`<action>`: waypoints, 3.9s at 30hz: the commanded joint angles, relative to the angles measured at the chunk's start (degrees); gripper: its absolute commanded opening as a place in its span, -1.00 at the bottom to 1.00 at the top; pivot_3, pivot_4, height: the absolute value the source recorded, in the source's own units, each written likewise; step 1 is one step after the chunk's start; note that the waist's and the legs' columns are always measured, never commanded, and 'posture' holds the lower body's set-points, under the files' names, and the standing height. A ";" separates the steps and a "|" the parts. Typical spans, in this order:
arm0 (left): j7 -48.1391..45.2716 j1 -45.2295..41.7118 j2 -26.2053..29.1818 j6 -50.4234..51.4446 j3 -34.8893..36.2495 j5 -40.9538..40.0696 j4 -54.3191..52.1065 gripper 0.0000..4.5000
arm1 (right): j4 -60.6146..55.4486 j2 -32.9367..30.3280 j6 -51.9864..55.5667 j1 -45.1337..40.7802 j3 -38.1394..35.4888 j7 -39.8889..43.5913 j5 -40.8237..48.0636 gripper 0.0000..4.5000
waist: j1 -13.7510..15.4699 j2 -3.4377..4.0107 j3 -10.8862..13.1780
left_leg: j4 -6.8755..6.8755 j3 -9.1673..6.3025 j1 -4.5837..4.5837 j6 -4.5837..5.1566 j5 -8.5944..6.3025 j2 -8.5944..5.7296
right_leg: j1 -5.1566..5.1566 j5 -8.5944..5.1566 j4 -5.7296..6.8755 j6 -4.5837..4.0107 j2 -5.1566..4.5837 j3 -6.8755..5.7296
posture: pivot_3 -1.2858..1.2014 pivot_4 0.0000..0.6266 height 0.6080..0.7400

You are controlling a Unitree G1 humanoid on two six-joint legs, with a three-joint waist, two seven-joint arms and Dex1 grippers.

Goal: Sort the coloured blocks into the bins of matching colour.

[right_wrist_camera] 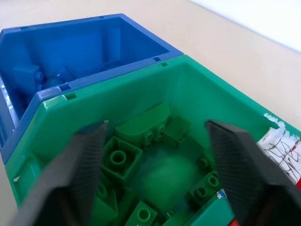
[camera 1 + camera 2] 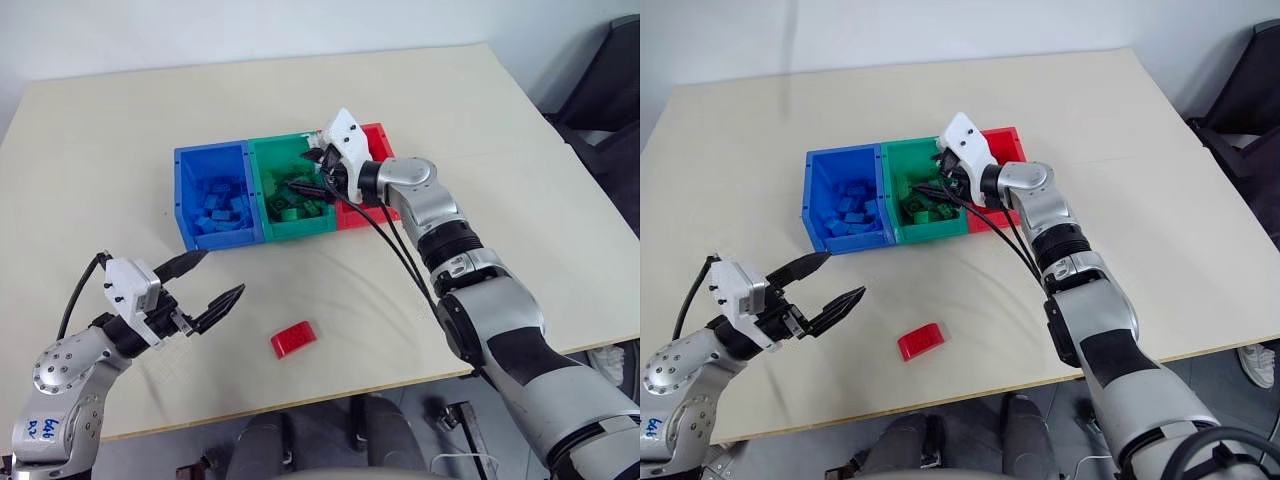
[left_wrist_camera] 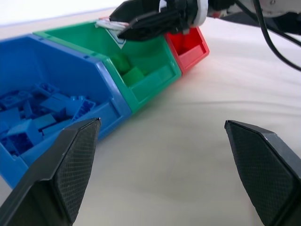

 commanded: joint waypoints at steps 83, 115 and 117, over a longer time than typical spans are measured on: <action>-8.53 -0.50 3.10 -5.22 -1.70 0.80 3.95 1.00 | -35.56 -20.68 2.42 24.20 -2.32 12.00 10.20 -0.38 | 1.58 0.02 -0.01 | 0.08 0.04 0.14 -0.04 0.05 0.13 | 0.15 0.12 -0.11 -0.08 0.08 -0.16 | 0.03 -0.52 1.00; -2.40 2.68 5.65 -5.44 2.64 5.43 5.43 1.00 | -49.76 -30.75 3.66 45.99 -9.95 22.87 19.95 0.99 | 1.78 0.03 0.00 | 0.08 0.00 0.16 -0.01 0.07 0.13 | 0.24 0.12 -0.21 -0.07 0.08 -0.21 | 0.03 -0.52 1.00; -1.38 1.75 5.63 -6.28 2.86 6.48 6.39 1.00 | -49.80 -30.02 3.72 46.65 -11.16 19.82 20.08 0.99 | 1.85 0.03 0.00 | 0.08 0.02 0.17 -0.02 0.10 0.12 | 0.23 0.12 -0.18 -0.06 0.05 -0.19 | 0.03 -0.52 1.00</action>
